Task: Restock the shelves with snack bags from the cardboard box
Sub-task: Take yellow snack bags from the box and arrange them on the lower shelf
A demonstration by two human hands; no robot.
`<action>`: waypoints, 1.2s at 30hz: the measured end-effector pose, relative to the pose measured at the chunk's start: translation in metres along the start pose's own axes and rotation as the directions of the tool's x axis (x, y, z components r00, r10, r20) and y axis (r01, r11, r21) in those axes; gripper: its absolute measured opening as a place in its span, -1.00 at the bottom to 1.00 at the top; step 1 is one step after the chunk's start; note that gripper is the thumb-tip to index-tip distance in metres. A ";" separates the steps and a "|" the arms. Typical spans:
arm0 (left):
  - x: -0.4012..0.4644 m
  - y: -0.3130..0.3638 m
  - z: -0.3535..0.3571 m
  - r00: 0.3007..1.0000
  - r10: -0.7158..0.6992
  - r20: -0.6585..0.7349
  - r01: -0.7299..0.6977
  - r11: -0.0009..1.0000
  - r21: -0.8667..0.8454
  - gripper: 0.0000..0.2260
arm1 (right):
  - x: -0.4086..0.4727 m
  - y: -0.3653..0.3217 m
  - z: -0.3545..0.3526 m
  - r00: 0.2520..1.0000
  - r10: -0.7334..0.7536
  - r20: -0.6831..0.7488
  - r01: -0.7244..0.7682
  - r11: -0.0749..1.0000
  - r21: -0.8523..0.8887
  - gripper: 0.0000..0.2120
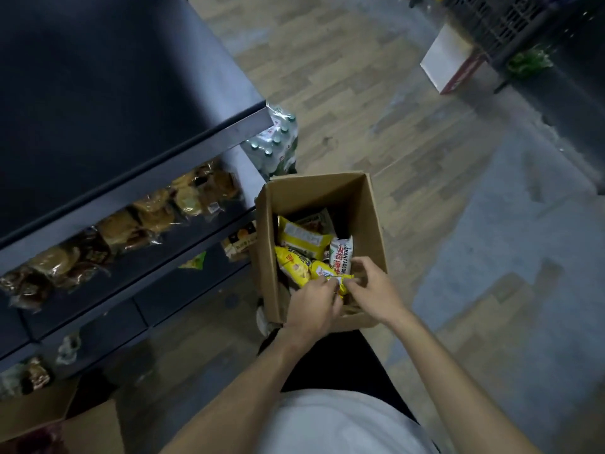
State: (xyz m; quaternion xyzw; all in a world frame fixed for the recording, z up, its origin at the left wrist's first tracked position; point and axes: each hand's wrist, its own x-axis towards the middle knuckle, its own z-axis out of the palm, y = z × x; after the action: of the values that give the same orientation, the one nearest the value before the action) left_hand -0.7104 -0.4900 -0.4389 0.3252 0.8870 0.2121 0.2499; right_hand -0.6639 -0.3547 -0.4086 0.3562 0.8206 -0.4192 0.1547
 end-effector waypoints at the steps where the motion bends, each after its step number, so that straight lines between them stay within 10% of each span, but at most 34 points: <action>1: 0.003 0.000 0.004 1.000 -0.022 0.021 0.022 1.000 -0.005 -0.81 | -0.002 0.002 0.003 0.999 0.026 0.019 -0.026 0.999 0.019 -0.65; 15: 0.091 -0.033 0.073 0.859 -0.497 0.123 0.505 0.862 -0.041 -0.57 | 0.115 0.012 0.035 0.974 0.021 0.225 0.023 0.981 -0.191 -0.67; 24: 0.172 -0.086 0.108 0.527 -0.850 0.017 0.844 0.521 -0.125 -0.37 | 0.187 0.019 0.069 0.976 -0.067 0.205 0.146 0.906 -0.398 -0.63; 36: 0.165 -0.116 0.117 0.636 -0.768 -0.078 0.771 0.626 0.118 -0.49 | 0.226 0.007 0.113 0.976 -0.028 0.218 0.157 0.781 -0.604 -0.62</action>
State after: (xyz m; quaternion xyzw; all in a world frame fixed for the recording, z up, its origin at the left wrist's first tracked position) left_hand -0.8067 -0.4333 -0.6441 -0.0699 0.9559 0.0254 0.2840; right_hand -0.8217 -0.3397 -0.6052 0.2018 0.9095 -0.1679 0.3224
